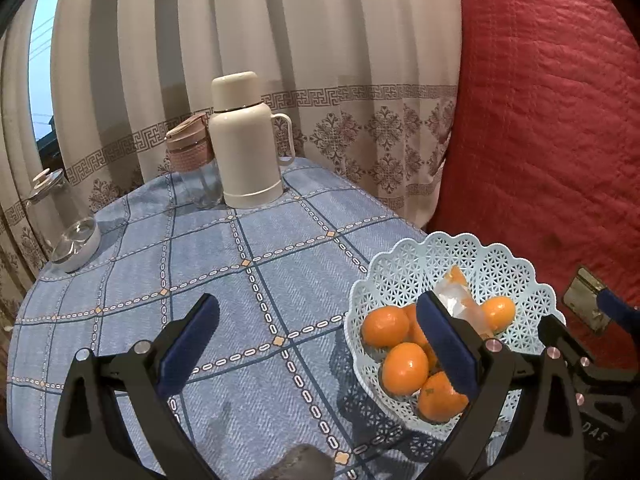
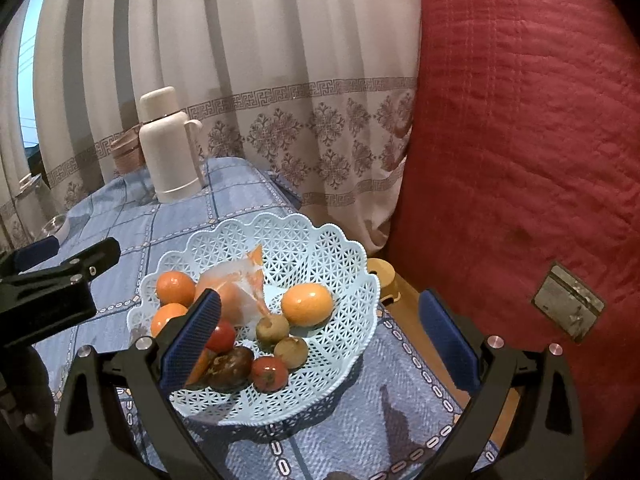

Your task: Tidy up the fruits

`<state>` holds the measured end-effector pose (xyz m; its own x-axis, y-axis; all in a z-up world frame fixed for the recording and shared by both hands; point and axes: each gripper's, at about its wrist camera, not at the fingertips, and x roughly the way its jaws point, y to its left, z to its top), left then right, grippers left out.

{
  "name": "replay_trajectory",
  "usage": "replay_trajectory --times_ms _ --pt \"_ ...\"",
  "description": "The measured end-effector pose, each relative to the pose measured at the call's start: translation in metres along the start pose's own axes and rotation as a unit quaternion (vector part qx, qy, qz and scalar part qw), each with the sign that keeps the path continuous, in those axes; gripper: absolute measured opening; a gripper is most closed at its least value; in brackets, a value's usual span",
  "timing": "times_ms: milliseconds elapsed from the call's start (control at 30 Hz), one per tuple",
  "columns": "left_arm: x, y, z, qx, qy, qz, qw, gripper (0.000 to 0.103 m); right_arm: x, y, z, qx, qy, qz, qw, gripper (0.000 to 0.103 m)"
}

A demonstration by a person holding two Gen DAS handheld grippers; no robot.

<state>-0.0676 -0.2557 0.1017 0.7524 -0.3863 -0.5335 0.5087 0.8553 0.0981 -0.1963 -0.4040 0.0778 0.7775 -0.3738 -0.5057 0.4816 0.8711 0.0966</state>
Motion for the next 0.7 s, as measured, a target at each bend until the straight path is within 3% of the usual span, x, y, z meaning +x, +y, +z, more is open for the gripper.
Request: replay_trajectory --times_ms 700 --pt "-0.001 0.006 -0.009 0.004 0.008 0.012 0.9999 0.098 0.005 0.015 -0.006 -0.022 0.016 0.014 1.000 0.100"
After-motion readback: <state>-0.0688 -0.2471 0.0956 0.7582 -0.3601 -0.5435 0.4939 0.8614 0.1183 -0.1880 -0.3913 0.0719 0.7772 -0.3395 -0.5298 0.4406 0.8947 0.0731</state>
